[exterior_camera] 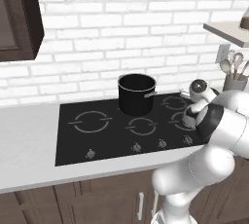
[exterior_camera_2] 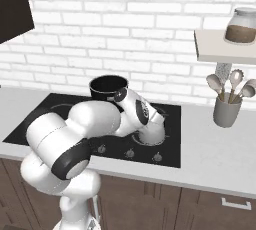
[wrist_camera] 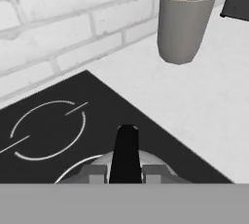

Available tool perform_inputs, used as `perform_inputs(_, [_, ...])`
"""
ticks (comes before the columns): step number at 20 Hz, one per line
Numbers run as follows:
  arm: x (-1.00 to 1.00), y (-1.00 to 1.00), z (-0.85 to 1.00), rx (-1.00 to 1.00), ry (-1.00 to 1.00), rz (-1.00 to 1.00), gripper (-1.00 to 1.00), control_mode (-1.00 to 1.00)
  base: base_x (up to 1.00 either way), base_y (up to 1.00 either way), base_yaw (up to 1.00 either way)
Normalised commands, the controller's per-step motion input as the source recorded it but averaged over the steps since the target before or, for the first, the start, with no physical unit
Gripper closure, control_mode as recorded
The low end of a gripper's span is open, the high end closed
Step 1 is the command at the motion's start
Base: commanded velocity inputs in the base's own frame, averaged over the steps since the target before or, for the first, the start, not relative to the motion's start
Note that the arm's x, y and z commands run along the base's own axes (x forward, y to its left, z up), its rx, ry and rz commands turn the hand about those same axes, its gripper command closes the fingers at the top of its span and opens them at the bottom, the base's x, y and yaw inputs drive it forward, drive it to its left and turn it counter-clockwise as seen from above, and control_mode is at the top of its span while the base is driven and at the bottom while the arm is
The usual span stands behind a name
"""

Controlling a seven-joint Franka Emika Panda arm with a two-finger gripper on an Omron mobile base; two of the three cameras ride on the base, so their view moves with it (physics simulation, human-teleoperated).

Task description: Pick the kettle from the counter and place it on a stove burner. Then turn the burner on.

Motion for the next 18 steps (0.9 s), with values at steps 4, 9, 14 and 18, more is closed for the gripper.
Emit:
perform_inputs(4, [0.06, 0.0, -0.01, 0.05, 0.05, 0.0, 1.0, -1.0, 0.0, 0.0, 0.0])
perform_inputs(9, [0.41, 0.0, 0.0, 0.0, -0.01, -0.01, 1.0, -1.0, 0.0, 0.0, 0.0])
perform_inputs(14, [0.34, 0.0, 0.0, 0.02, 0.01, -0.02, 1.0, -1.0, 0.0, 0.0, 0.0])
perform_inputs(18, [0.06, 0.0, -0.03, 0.03, 0.03, 0.0, 1.0, -1.0, 0.0, 0.0, 0.0])
